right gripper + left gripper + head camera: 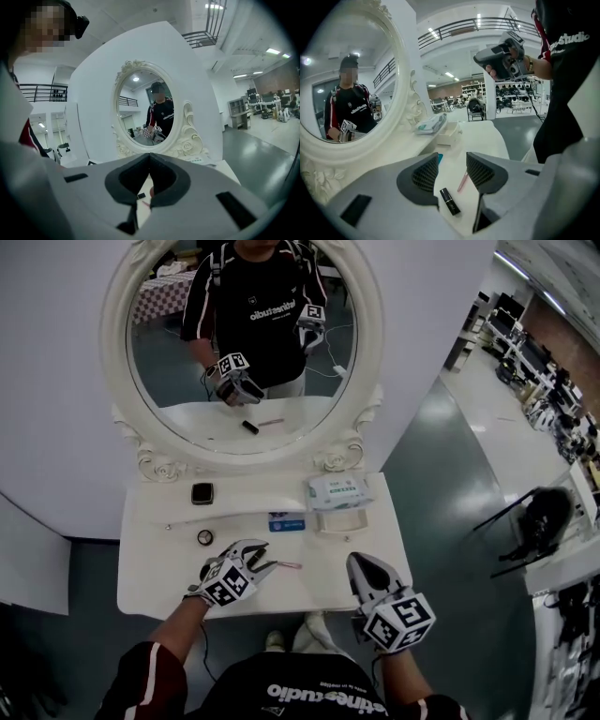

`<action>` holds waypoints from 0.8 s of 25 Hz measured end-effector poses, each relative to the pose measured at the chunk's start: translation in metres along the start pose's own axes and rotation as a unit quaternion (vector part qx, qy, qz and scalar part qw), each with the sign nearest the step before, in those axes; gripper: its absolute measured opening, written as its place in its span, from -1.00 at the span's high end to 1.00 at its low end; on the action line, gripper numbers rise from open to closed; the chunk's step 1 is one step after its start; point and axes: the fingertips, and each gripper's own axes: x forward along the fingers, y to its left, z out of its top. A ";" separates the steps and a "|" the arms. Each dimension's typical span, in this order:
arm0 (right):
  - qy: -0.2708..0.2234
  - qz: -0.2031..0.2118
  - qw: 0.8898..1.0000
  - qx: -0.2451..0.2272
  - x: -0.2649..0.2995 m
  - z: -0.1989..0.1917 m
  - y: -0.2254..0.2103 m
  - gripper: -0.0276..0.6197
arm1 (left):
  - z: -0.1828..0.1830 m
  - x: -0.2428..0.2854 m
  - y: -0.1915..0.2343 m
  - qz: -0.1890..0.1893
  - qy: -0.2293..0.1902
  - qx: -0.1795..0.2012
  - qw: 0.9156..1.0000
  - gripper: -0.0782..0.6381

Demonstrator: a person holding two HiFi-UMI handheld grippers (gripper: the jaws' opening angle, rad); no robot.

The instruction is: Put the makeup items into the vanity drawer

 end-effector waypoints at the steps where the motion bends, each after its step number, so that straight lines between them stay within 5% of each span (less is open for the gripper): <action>1: 0.002 0.000 1.000 0.001 0.000 -0.002 0.000 0.91 | -0.005 0.006 -0.002 -0.006 0.007 0.002 1.000 0.25; 20: 0.042 0.018 0.999 0.009 0.013 -0.022 -0.007 0.91 | -0.073 0.095 -0.033 -0.088 0.137 0.048 0.985 0.28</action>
